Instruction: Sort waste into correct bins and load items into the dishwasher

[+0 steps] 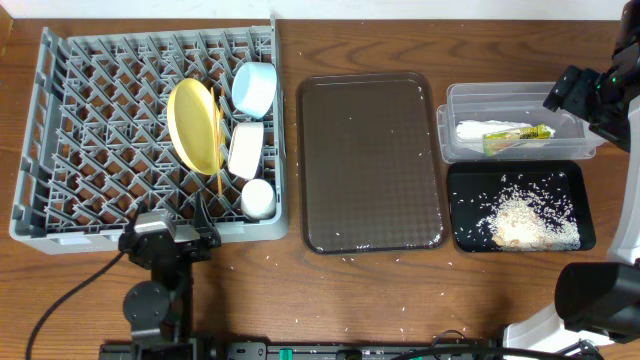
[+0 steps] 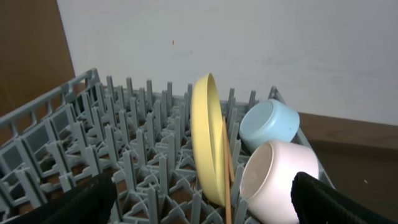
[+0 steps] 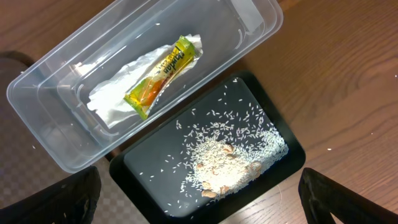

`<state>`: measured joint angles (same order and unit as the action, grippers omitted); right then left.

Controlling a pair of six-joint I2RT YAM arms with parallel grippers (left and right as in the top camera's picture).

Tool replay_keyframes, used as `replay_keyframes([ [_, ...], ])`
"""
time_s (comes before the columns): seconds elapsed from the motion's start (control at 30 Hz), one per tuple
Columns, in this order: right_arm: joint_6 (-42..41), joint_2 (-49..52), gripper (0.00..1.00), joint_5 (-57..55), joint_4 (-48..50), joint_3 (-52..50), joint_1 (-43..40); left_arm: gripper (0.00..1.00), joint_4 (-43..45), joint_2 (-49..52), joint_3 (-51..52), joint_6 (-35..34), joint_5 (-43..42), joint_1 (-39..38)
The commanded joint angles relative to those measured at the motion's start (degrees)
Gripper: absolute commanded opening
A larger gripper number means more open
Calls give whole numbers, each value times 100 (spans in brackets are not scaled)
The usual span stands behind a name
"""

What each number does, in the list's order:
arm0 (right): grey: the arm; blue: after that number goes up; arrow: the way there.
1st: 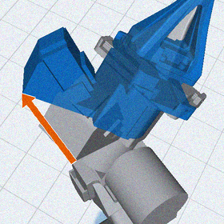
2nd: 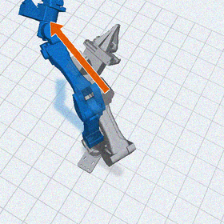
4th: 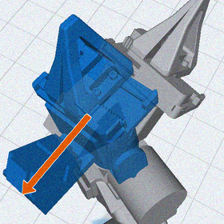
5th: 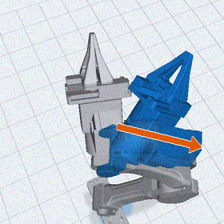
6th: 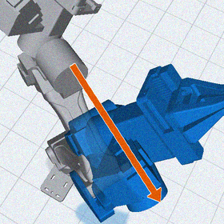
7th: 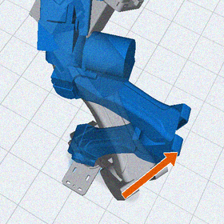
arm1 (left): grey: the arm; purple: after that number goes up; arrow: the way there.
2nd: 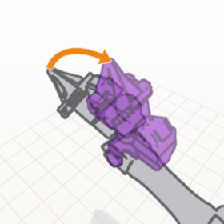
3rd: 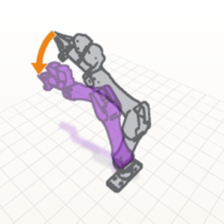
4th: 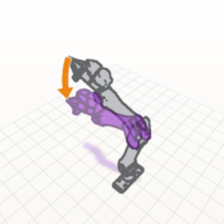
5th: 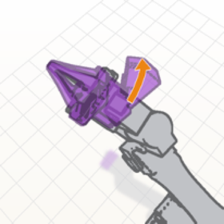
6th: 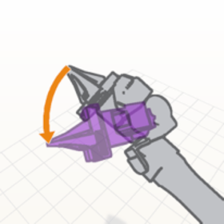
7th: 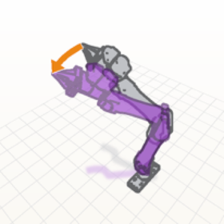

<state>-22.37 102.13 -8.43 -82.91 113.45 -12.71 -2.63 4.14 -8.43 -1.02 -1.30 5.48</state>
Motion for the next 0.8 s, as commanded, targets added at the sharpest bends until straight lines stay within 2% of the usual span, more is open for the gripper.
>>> replay_keyframes([
  [0.0,-76,20,99,-33,-7,9,2,91,223,-269,378,101,46,24],
  [0.4,-76,20,99,-33,-7,9,2,91,227,-407,822,122,87,31],
  [0.53,-76,20,99,-33,-4,9,2,91,-164,-407,820,125,90,31],
  [0.77,-76,20,99,-33,-7,9,2,91,-142,-385,820,140,87,31],
])
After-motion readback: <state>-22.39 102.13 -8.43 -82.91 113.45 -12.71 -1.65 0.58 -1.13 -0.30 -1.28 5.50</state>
